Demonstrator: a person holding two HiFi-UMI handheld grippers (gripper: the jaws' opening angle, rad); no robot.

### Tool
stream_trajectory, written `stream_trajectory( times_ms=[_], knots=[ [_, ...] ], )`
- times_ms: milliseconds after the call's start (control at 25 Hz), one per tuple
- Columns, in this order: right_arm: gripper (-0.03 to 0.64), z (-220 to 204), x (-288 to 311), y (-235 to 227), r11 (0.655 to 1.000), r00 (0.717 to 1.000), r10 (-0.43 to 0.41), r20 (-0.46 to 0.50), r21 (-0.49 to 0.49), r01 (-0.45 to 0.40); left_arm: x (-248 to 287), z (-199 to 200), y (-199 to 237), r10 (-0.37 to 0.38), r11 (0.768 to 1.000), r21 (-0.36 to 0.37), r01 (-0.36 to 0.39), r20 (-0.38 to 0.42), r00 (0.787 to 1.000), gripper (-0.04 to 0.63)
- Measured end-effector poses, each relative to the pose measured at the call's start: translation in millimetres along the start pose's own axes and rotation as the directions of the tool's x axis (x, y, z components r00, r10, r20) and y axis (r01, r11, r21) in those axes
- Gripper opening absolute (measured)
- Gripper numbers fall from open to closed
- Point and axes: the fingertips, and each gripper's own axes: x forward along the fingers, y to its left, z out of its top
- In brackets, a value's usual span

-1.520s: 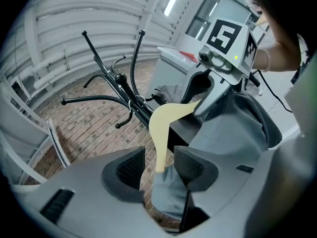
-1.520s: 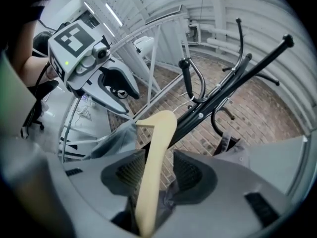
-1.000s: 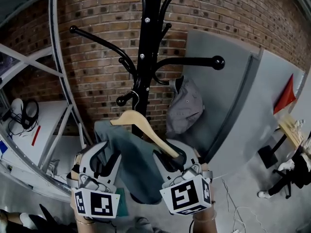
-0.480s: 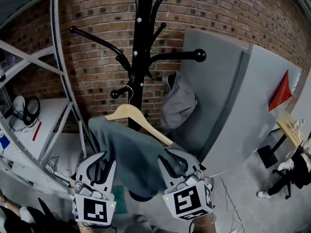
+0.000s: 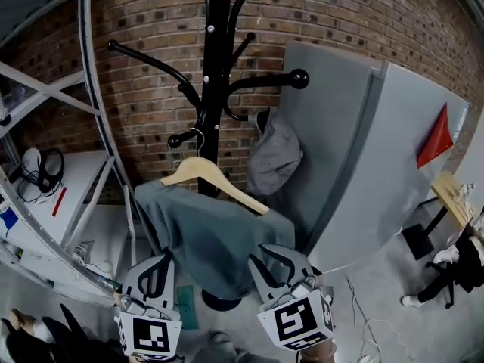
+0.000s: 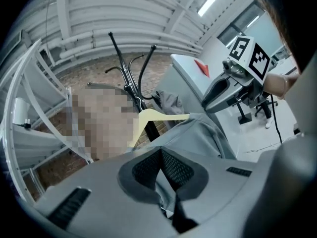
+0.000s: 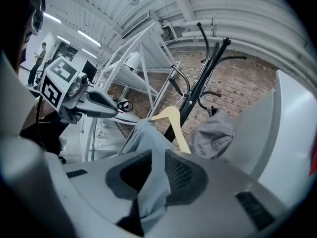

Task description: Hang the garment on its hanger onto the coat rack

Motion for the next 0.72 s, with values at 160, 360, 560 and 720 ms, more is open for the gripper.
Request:
stream_trajectory(
  times_ms=[160,360,560,720],
  knots=[
    [0.084,-9,2,10,0.998,0.999,0.051,-0.007,0.044,-0.051,0,-4,-2,0.020,0.997,-0.079,-0.021,-0.012,1.000,0.002],
    [0.061,-12,3,16,0.998,0.998,0.059,-0.022,0.005,-0.059,-3,-9,-2,0.028,0.993,-0.117,-0.032,-0.034,0.999,0.003],
    [0.043,-9,2,15,0.999,0.999,0.051,-0.013,-0.017,-0.051,-5,-13,-4,0.030,0.994,-0.099,-0.036,-0.061,0.998,0.003],
    [0.040,-9,2,14,0.999,0.999,0.045,-0.008,-0.022,-0.045,-5,-12,-5,0.029,0.996,-0.078,-0.034,-0.065,0.997,0.003]
  ],
)
